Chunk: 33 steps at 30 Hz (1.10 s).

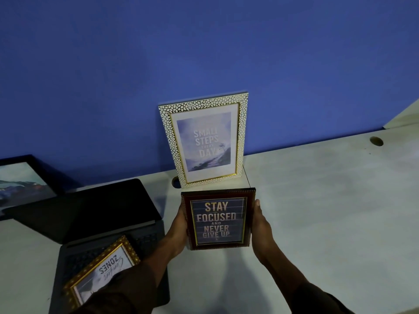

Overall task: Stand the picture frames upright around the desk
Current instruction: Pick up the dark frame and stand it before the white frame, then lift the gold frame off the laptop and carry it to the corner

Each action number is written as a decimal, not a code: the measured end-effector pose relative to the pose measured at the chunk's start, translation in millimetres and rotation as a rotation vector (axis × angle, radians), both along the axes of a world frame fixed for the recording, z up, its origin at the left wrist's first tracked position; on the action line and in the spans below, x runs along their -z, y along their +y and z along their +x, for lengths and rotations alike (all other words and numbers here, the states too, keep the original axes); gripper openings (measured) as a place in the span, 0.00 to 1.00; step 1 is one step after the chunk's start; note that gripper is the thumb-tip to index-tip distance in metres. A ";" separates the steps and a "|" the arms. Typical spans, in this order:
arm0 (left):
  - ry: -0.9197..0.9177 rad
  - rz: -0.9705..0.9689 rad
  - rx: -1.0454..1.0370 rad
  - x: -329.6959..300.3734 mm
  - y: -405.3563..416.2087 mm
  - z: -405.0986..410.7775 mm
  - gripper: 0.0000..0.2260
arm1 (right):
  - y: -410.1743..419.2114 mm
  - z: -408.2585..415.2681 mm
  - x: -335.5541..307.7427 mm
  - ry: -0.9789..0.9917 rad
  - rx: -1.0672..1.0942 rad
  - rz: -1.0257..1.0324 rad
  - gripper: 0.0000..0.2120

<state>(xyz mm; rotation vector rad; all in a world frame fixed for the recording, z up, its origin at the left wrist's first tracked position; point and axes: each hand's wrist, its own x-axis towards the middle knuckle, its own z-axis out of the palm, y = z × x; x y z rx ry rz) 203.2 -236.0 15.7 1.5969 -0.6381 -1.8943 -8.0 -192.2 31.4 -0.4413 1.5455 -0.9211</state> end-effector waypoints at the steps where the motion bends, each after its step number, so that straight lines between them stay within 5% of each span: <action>1: -0.015 0.014 0.003 5.0 0.7 -0.3 0.26 | -0.3 -0.1 1.9 0.012 0.008 0.013 0.25; 12: -0.169 0.090 -0.105 16.2 2.6 -2.7 0.29 | 8.5 -2.8 11.2 0.061 0.048 0.041 0.23; 28: -0.313 -0.170 -0.030 -11.0 95.9 85.2 0.35 | 130.7 57.5 12.2 0.263 0.182 0.049 0.34; 33: -0.399 -0.252 -0.053 -23.6 152.4 164.7 0.21 | 164.8 143.3 9.4 0.244 0.066 0.003 0.31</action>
